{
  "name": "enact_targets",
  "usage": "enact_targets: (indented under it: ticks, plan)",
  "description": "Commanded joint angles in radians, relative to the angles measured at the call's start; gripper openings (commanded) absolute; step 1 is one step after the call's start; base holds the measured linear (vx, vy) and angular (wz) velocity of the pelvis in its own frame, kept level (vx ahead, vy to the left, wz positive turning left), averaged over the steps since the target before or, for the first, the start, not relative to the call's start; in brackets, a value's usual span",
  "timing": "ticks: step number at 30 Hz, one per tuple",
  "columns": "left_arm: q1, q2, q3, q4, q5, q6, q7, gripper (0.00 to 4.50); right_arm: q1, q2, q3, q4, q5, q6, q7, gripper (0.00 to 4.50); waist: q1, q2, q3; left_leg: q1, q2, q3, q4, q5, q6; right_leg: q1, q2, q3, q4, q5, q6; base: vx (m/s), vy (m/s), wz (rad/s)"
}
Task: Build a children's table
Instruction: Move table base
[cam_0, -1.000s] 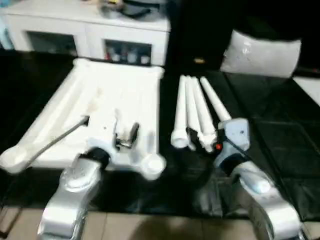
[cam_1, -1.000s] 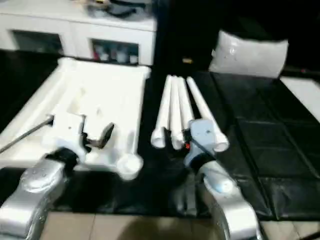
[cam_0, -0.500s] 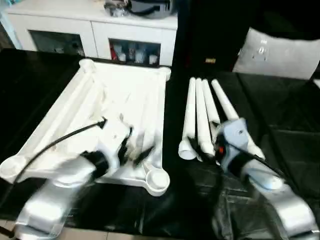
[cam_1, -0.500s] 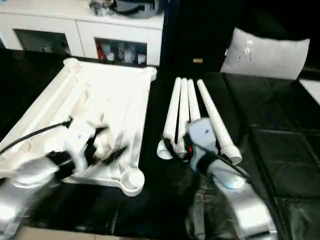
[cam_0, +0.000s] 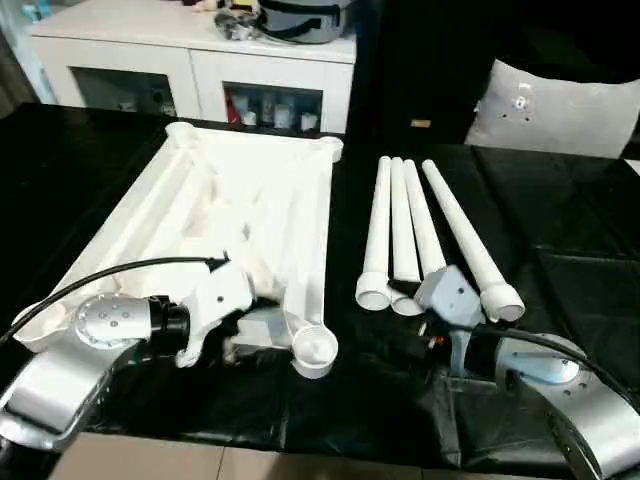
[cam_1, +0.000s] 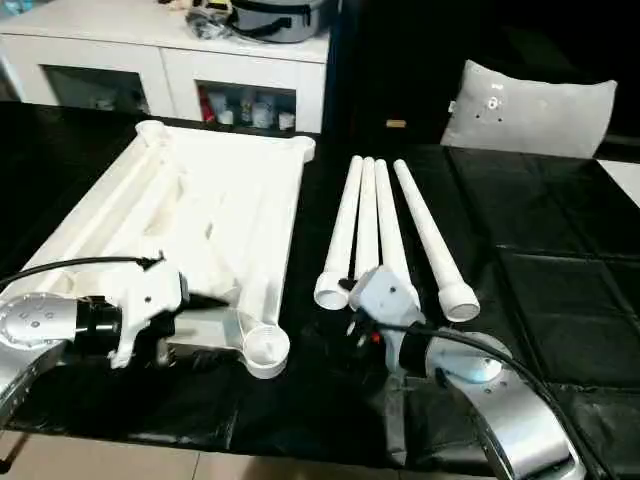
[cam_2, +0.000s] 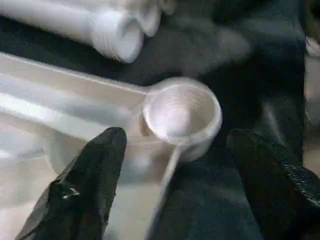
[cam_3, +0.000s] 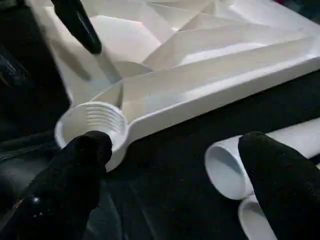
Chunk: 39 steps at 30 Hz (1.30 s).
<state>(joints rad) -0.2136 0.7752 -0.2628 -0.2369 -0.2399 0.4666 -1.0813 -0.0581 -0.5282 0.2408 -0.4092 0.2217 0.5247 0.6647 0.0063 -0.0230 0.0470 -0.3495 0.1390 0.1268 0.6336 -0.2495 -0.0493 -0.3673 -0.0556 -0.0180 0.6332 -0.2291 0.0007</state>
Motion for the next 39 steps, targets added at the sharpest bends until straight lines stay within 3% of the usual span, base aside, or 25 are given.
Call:
enact_targets:
  ticks: [1, 5, 6, 7, 8, 11, 13, 18, 22, 23, 25, 31, 38, 39]
  plan:
    - [-0.034, 0.035, -0.037, 0.054, 0.045, -0.044, -0.061, 3.4, 0.008, -0.026, 0.013, -0.032, 0.006, 0.003, 0.029, 4.5, 0.005, 0.014, -0.04, -0.001, 0.07, -0.019, -0.1, -0.118, 0.012, 0.032, -0.077, 0.045, -0.07, -0.091, -0.217, 0.0, 0.0, 0.0]
    - [-0.068, 0.036, -0.059, 0.113, 0.077, -0.097, -0.079, 3.04, 0.021, -0.039, 0.024, -0.048, 0.01, 0.003, 0.053, 4.5, 0.007, 0.017, -0.042, 0.002, 0.074, -0.016, -0.099, -0.102, 0.015, 0.033, -0.079, 0.044, -0.069, -0.045, -0.239, 0.0, 0.0, 0.0]
    - [-0.068, 0.035, -0.061, 0.113, 0.079, -0.101, -0.08, 3.04, 0.032, -0.044, 0.023, -0.056, 0.01, -0.001, 0.058, 4.5, 0.008, 0.022, -0.042, 0.003, 0.074, -0.016, -0.1, -0.105, 0.013, 0.032, -0.079, 0.044, -0.067, -0.04, -0.243, 0.0, 0.0, 0.0]
    - [-0.076, 0.032, -0.064, 0.12, 0.08, -0.101, -0.087, 2.95, 0.041, -0.051, 0.025, -0.069, 0.017, 0.004, 0.068, 4.5, 0.008, 0.019, -0.041, 0.002, 0.076, -0.015, -0.101, -0.109, 0.01, 0.034, -0.08, 0.044, -0.068, -0.033, -0.248, 0.0, 0.0, 0.0]
    - [-0.076, 0.032, -0.064, 0.121, 0.08, -0.101, -0.088, 2.72, 0.042, -0.052, 0.025, -0.07, 0.018, 0.005, 0.069, 4.5, 0.009, 0.021, -0.041, 0.001, 0.076, -0.015, -0.101, -0.119, 0.009, 0.035, -0.08, 0.045, -0.068, -0.034, -0.25, 0.0, 0.0, 0.0]
    - [-0.095, 0.031, -0.085, 0.152, 0.095, -0.13, -0.107, 2.57, 0.057, -0.062, 0.034, -0.085, 0.022, 0.011, 0.076, 4.5, 0.008, 0.025, -0.038, 0.003, 0.077, -0.015, -0.104, -0.159, 0.002, 0.032, -0.082, 0.046, -0.073, -0.096, -0.249, 0.0, 0.0, 0.0]
    - [-0.095, 0.027, -0.091, 0.157, 0.1, -0.14, -0.108, 2.44, 0.065, -0.066, 0.039, -0.086, 0.014, 0.004, 0.073, 4.5, 0.007, 0.021, -0.037, 0.002, 0.077, -0.016, -0.105, -0.176, -0.003, 0.033, -0.082, 0.047, -0.075, -0.126, -0.245, 0.0, 0.0, 0.0]
    - [-0.118, -0.008, -0.115, 0.226, 0.148, -0.211, -0.091, 1.95, 0.076, -0.063, 0.052, -0.087, -0.022, -0.004, 0.053, 4.5, 0.004, 0.028, -0.039, 0.001, 0.078, -0.015, -0.104, -0.155, 0.0, 0.032, -0.081, 0.048, -0.075, -0.099, -0.249, 0.0, 0.0, 0.0]
    - [-0.149, -0.029, -0.129, 0.291, 0.17, -0.252, -0.095, 1.65, 0.071, -0.059, 0.06, -0.103, -0.016, 0.011, 0.05, 4.5, 0.004, 0.023, -0.041, -0.001, 0.077, -0.014, -0.101, -0.124, 0.007, 0.037, -0.082, 0.048, -0.072, -0.067, -0.25, 0.0, 0.0, 0.0]
    - [-0.153, -0.031, -0.132, 0.299, 0.174, -0.256, -0.097, 1.38, 0.073, -0.061, 0.063, -0.106, -0.014, 0.012, 0.051, 4.5, 0.003, 0.026, -0.041, -0.001, 0.077, -0.014, -0.101, -0.114, 0.01, 0.036, -0.082, 0.048, -0.071, -0.055, -0.252, 0.0, 0.0, 0.0]
    - [-0.155, -0.033, -0.135, 0.305, 0.176, -0.256, -0.099, 1.33, 0.076, -0.063, 0.066, -0.107, -0.013, 0.01, 0.052, 4.5, 0.002, 0.026, -0.04, 0.0, 0.079, -0.014, -0.101, -0.113, 0.012, 0.036, -0.083, 0.048, -0.07, -0.05, -0.257, 0.0, 0.0, 0.0]
    - [-0.153, -0.036, -0.141, 0.33, 0.19, -0.266, -0.11, 0.92, 0.083, -0.065, 0.068, -0.109, -0.009, 0.014, 0.062, 4.5, 0.002, 0.026, -0.036, 0.001, 0.08, -0.014, -0.105, -0.164, 0.006, 0.032, -0.084, 0.049, -0.077, -0.127, -0.254, 0.0, 0.0, 0.0]
    - [-0.15, -0.048, -0.134, 0.366, 0.206, -0.292, -0.091, 0.36, 0.071, -0.051, 0.068, -0.108, -0.012, 0.021, 0.049, 4.5, 0.001, 0.026, -0.035, 0.002, 0.083, -0.013, -0.107, -0.178, 0.0, 0.029, -0.085, 0.05, -0.079, -0.138, -0.25, 0.0, 0.0, 0.0]
    - [-0.163, -0.086, -0.115, 0.388, 0.205, -0.287, -0.036, 0.24, 0.065, -0.032, 0.061, -0.104, -0.004, 0.047, 0.027, 4.5, -0.001, 0.022, -0.035, 0.0, 0.082, -0.012, -0.107, -0.174, 0.0, 0.03, -0.085, 0.05, -0.079, -0.14, -0.248, 0.0, 0.0, 0.0]
